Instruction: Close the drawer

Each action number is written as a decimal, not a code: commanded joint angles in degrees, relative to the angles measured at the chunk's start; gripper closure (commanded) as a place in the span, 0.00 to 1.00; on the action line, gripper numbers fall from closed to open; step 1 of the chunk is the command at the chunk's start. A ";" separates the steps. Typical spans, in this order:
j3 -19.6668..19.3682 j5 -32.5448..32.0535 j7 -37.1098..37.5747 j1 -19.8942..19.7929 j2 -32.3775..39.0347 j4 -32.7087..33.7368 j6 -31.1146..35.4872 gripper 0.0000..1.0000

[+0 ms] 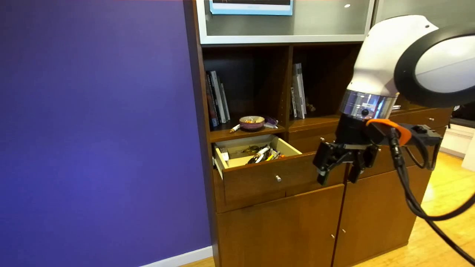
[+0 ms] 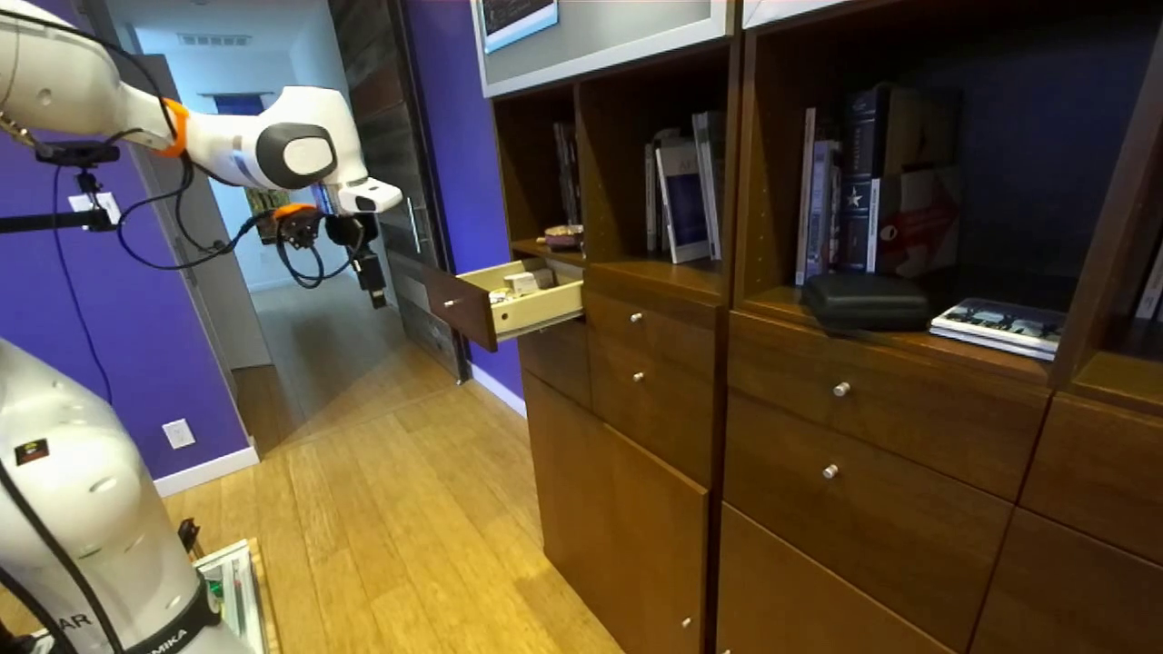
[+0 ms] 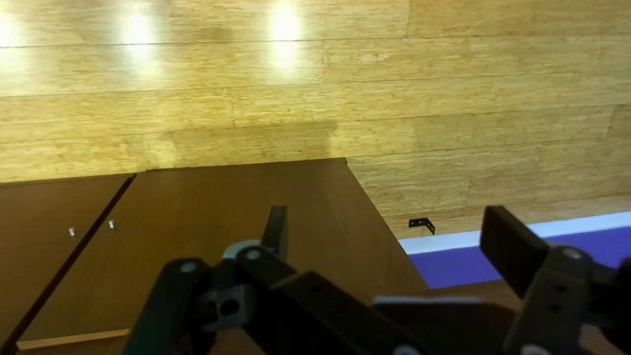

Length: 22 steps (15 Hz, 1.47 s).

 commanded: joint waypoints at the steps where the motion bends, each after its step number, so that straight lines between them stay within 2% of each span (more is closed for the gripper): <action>1: 2.57 -2.69 7.77 -1.02 9.26 7.81 1.80 0.00; 6: 3.13 -10.99 14.20 0.63 19.02 15.04 4.72 0.00; 12: 0.85 -23.18 19.83 3.96 27.31 22.07 5.81 0.00; 13: 0.27 -23.91 20.26 4.51 28.30 23.17 5.34 0.00; 14: -0.29 -21.04 17.59 4.51 25.60 19.87 5.86 0.00; 20: -1.09 -21.27 17.64 5.10 26.42 20.35 5.85 0.00; 22: -1.80 -24.18 20.17 5.30 27.91 20.84 8.07 0.00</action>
